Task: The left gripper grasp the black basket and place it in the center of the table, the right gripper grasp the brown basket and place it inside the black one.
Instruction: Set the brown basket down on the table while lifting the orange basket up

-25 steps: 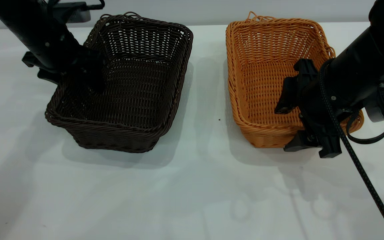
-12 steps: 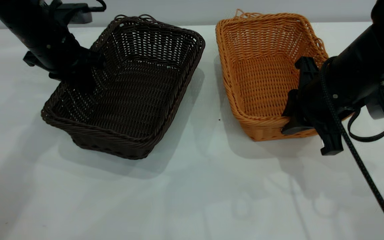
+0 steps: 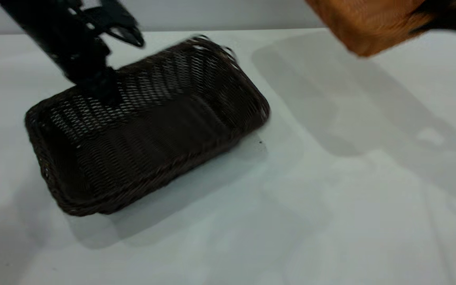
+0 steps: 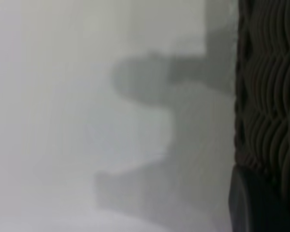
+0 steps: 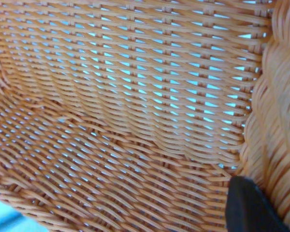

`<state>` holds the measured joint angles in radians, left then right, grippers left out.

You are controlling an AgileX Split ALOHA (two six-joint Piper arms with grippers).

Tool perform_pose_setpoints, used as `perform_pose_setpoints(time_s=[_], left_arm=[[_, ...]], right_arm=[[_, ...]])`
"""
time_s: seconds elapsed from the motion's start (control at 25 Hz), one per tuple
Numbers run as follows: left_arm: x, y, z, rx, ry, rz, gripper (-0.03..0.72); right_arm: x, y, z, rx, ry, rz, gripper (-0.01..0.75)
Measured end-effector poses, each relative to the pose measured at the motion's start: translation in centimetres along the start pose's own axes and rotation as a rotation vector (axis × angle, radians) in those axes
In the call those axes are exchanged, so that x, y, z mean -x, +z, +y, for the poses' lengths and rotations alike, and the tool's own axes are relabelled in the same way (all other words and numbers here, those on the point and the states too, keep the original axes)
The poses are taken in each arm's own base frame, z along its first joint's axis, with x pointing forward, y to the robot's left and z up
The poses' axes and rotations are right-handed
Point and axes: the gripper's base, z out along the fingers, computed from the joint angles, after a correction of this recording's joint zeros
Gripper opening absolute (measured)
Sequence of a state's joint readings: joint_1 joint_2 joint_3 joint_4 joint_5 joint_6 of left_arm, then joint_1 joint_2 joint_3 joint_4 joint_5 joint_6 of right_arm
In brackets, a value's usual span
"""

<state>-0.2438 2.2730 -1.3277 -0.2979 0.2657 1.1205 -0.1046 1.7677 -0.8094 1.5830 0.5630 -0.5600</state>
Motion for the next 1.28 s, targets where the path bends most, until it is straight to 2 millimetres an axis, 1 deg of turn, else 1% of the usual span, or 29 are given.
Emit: perform_pose_setpoints(time_s=[0.08, 0.16, 0.24, 0.32, 0.4, 0.52, 0.64, 0.8, 0.92, 1.04, 1.16, 1.28], left_arm=[[1.5, 0.2, -1.2, 0.006, 0.176, -0.018, 0.074], [3.0, 0.4, -2.5, 0.014, 0.354, -0.037, 0.074], [4.3, 0.4, -3.4, 0.043, 0.469, -0.058, 0.074], [5.3, 0.7, -4.0, 0.074, 0.538, -0.076, 0.074], [6.0, 1.2, -4.5, 0.090, 0.573, -0.087, 0.074], [6.5, 1.9, -5.3, 0.097, 0.601, -0.094, 0.074], [6.9, 1.9, -5.7, 0.096, 0.595, -0.098, 0.074], [6.9, 2.0, -5.8, 0.092, 0.551, -0.097, 0.088], [6.9, 1.9, -5.9, 0.084, 0.516, -0.096, 0.146], [7.2, 1.4, -5.9, 0.088, 0.488, -0.109, 0.262], [8.0, -0.3, -5.5, 0.115, 0.482, -0.138, 0.371], [8.9, -3.1, -5.1, 0.135, 0.483, -0.168, 0.435]], right_arm=[[0.6, -1.0, 0.3, 0.042, -0.066, 0.104, 0.063], [0.6, -1.8, 0.8, 0.059, -0.148, 0.218, 0.063], [0.2, -2.4, 1.4, 0.071, -0.215, 0.317, 0.063], [0.1, -2.7, 1.9, 0.080, -0.262, 0.374, 0.063], [0.0, -2.9, 2.3, 0.087, -0.283, 0.397, 0.063], [0.3, -3.0, 2.7, 0.094, -0.295, 0.388, 0.063], [0.5, -3.0, 2.9, 0.098, -0.301, 0.380, 0.063], [0.6, -3.0, 3.1, 0.109, -0.295, 0.375, 0.063], [0.6, -3.0, 3.3, 0.123, -0.282, 0.369, 0.063], [0.8, -3.1, 3.6, 0.140, -0.278, 0.359, 0.063], [1.4, -3.4, 4.4, 0.158, -0.305, 0.335, 0.064], [2.7, -4.1, 5.8, 0.187, -0.342, 0.292, 0.065]])
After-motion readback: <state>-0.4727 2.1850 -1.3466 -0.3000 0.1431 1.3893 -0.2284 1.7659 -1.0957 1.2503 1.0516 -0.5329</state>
